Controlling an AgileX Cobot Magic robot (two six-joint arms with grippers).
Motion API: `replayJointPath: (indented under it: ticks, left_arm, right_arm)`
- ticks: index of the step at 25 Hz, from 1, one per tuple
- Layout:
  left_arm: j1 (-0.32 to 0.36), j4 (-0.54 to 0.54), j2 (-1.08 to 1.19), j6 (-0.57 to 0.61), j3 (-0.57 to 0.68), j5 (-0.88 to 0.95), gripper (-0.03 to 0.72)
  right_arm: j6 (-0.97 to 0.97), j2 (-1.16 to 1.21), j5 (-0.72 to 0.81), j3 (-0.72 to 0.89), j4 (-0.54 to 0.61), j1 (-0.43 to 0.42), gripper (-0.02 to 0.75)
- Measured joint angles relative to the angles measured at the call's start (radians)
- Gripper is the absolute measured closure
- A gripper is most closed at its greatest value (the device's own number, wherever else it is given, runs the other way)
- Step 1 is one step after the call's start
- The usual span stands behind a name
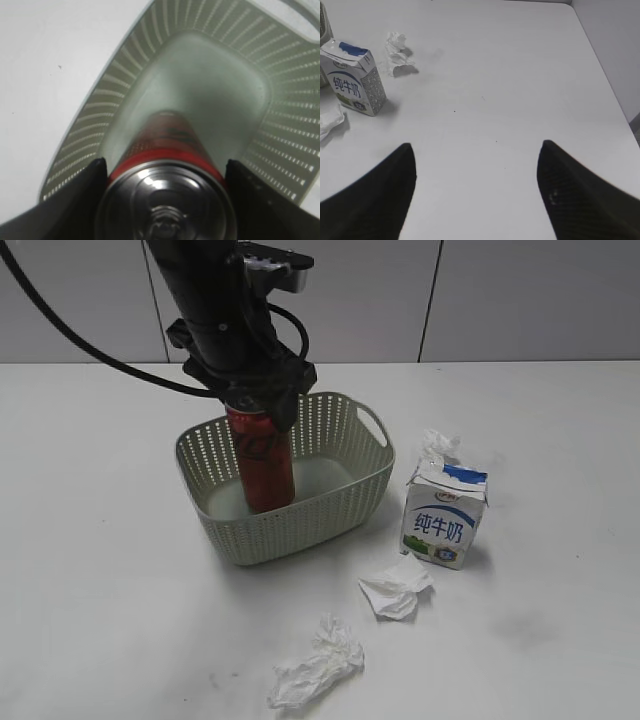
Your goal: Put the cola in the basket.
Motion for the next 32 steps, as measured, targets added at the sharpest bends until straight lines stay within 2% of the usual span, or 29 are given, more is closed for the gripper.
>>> replayJointPath:
  ticks: [5,8,10,16,21,25,28,32]
  left_arm:
    - [0.000,-0.001,0.000,0.000,0.000,-0.002,0.150]
    - [0.000,-0.012,-0.003,0.000,-0.005,-0.002,0.063]
    - [0.000,-0.016,-0.006,0.000,-0.009,0.007,0.039]
    - [0.005,-0.020,-0.040,-0.002,-0.086,0.075,0.031]
    - [0.049,0.003,-0.095,-0.002,-0.172,0.130,0.042]
    - [0.144,0.022,-0.118,-0.002,-0.173,0.139,0.057]
    - [0.243,0.019,-0.131,-0.003,-0.144,0.140,0.087]
    - [0.404,0.018,-0.178,-0.003,-0.040,0.139,0.110]
  right_arm:
    - [0.000,0.000,0.000,0.000,0.000,0.000,0.164]
    - [0.000,0.000,0.000,0.000,0.000,0.000,0.164]
    - [0.000,0.000,0.000,0.000,0.000,0.000,0.164]
    - [0.000,0.000,0.000,0.000,0.000,0.000,0.164]
    - [0.000,0.000,0.000,0.000,0.000,0.000,0.164]
    - [0.000,0.000,0.000,0.000,0.000,0.000,0.164]
    - [0.000,0.000,0.000,0.000,0.000,0.000,0.164]
    - [0.000,0.000,0.000,0.000,0.000,0.000,0.164]
